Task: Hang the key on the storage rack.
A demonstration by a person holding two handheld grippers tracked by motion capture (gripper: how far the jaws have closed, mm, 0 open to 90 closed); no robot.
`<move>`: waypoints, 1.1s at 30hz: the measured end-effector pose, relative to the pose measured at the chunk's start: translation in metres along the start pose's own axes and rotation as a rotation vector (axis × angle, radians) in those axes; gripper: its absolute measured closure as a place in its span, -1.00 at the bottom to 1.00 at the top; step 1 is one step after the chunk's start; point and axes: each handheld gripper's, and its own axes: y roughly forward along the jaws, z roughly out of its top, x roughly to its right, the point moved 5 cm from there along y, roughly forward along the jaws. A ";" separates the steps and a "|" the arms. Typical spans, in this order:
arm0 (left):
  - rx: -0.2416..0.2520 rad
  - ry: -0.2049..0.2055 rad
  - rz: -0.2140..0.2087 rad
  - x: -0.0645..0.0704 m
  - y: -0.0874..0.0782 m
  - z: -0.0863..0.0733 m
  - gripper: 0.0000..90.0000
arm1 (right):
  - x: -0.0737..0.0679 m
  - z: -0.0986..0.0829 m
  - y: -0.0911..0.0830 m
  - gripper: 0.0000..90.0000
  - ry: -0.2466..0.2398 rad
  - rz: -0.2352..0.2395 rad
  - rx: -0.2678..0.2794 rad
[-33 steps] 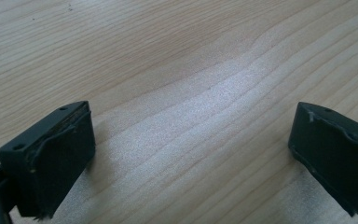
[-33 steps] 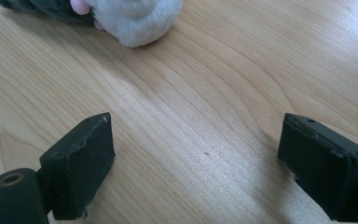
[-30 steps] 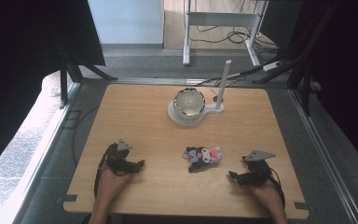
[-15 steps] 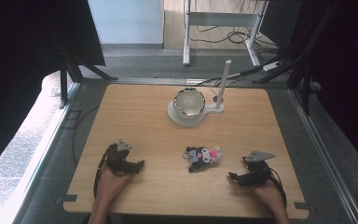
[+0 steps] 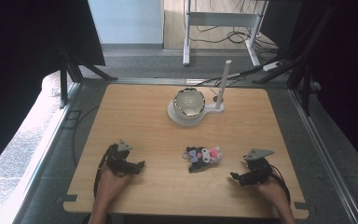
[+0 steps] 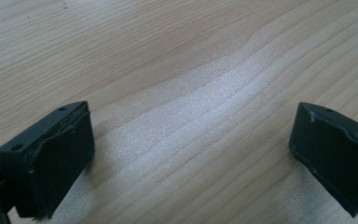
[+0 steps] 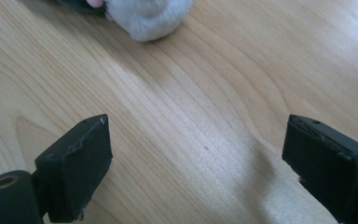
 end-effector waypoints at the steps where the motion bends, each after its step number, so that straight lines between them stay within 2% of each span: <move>1: 0.000 -0.001 0.001 0.000 0.000 0.000 -1.00 | 0.000 0.002 -0.001 -0.85 -0.006 0.002 -0.007; 5: 0.001 -0.005 0.005 0.000 0.000 0.000 -1.00 | 0.001 0.011 -0.002 -0.88 -0.025 0.020 -0.030; 11: 0.001 -0.007 0.008 0.000 0.000 0.000 -0.99 | 0.000 0.027 0.003 -0.86 -0.085 0.054 -0.110; 16: 0.002 -0.008 0.008 0.000 -0.001 0.000 -0.99 | -0.001 0.036 0.006 -0.86 -0.124 0.071 -0.147; 18: 0.003 -0.008 0.009 0.000 -0.001 -0.001 -0.98 | -0.005 0.044 0.010 -0.86 -0.168 0.090 -0.177; 22: 0.003 -0.008 0.010 0.000 -0.001 -0.001 -0.98 | -0.008 0.052 0.014 -0.86 -0.204 0.101 -0.202; 23: 0.003 -0.008 0.010 0.000 -0.001 -0.001 -0.98 | -0.009 0.058 0.017 -0.86 -0.237 0.103 -0.222; 26: 0.003 -0.008 0.011 0.000 -0.001 -0.001 -0.97 | -0.009 0.063 0.019 -0.86 -0.263 0.105 -0.236; 27: 0.003 -0.008 0.011 0.000 -0.001 -0.001 -0.97 | -0.010 0.068 0.021 -0.84 -0.289 0.112 -0.259; 28: 0.003 -0.008 0.011 0.000 -0.001 -0.001 -0.97 | -0.010 0.068 0.021 -0.84 -0.289 0.112 -0.259; 32: 0.003 -0.008 0.010 0.000 -0.001 -0.001 -0.97 | -0.014 0.081 0.033 -0.77 -0.354 0.135 -0.321; 33: 0.003 -0.008 0.010 0.000 -0.001 -0.001 -0.97 | -0.015 0.083 0.034 -0.76 -0.355 0.144 -0.327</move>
